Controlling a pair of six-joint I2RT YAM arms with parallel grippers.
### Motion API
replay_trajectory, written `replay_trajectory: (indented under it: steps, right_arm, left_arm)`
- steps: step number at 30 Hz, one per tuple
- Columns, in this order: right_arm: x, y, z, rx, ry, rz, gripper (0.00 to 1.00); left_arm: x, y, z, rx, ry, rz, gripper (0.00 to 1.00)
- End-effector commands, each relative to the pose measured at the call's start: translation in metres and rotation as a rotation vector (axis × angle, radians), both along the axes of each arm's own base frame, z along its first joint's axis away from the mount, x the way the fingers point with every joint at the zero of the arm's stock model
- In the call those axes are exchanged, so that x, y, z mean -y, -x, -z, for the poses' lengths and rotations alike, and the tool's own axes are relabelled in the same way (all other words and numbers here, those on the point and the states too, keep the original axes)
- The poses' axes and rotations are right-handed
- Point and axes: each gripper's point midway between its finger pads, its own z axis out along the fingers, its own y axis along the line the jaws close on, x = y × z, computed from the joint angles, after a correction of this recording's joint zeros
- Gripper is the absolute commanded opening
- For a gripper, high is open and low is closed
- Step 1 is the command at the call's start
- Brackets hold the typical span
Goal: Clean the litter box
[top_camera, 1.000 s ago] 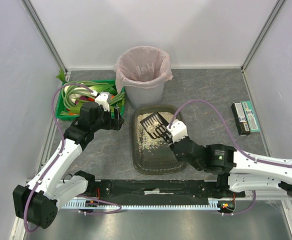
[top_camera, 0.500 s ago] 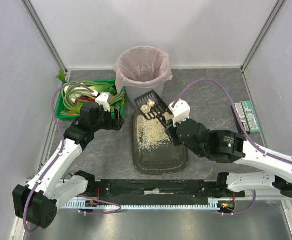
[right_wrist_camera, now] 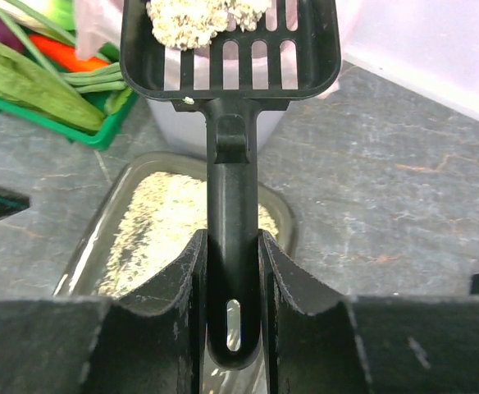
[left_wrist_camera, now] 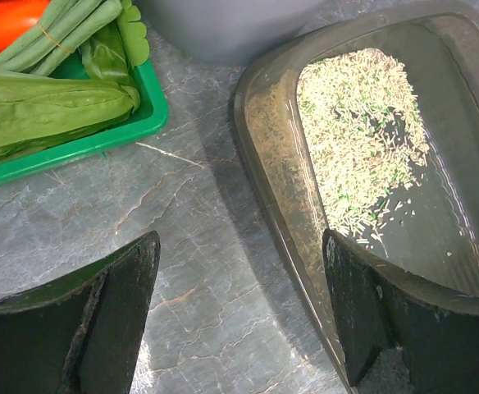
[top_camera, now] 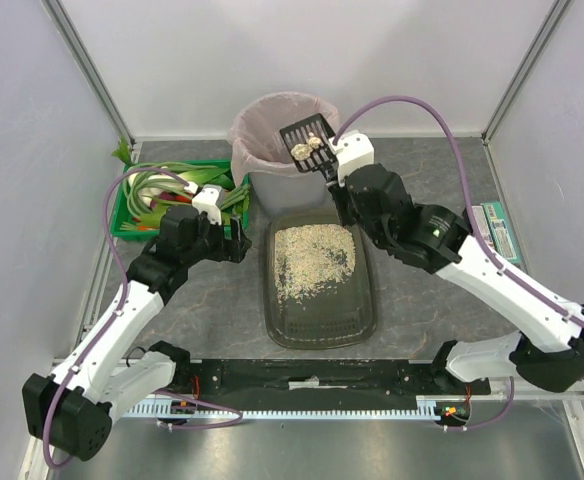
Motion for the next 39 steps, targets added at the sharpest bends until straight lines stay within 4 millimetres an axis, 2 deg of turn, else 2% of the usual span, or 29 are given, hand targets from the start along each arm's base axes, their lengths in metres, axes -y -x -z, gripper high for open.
replay_trajectory:
  steps: [1,5,9,12,16,22,25,26,27,32,39]
  right_arm:
    - [0.006,-0.021,-0.037,0.083,0.050,-0.022,0.00]
    - [0.002,-0.055,-0.039,0.117,0.140,0.019,0.00]
    - [-0.013,-0.088,-0.029,0.128,0.232,0.028,0.00]
    - [-0.017,-0.105,-0.025,0.144,0.307,0.039,0.00]
    - [-0.016,-0.122,-0.035,0.204,0.385,0.065,0.00]
    - [-0.006,-0.134,-0.047,0.280,0.507,0.111,0.00]
    - [-0.008,-0.138,-0.040,0.304,0.571,0.085,0.00]
    - [-0.009,-0.139,-0.030,0.297,0.603,0.067,0.00]
    - [-0.009,-0.139,-0.029,0.303,0.619,0.060,0.00]
    - [0.001,-0.145,-0.019,0.312,0.785,0.071,0.00]
    - [0.004,-0.145,-0.027,0.428,0.905,0.046,0.00]
  left_arm:
    - [0.007,0.001,-0.014,0.039,0.032,0.025,0.86]
    - [0.007,0.003,-0.017,0.050,0.038,0.029,0.86]
    - [0.010,0.005,-0.018,0.052,0.041,0.042,0.86]
    - [0.013,0.007,-0.020,0.052,0.044,0.057,0.86]
    - [0.015,0.009,-0.021,0.052,0.049,0.068,0.86]
    - [0.019,0.011,-0.022,0.042,0.063,0.087,0.86]
    - [0.019,0.012,-0.024,0.049,0.065,0.087,0.86]
    - [0.019,0.012,-0.024,0.050,0.065,0.086,0.86]
    - [0.019,0.012,-0.024,0.051,0.063,0.085,0.86]
    - [0.018,0.012,-0.023,0.050,0.060,0.083,0.86]
    - [0.021,0.012,-0.023,0.043,0.066,0.096,0.86]
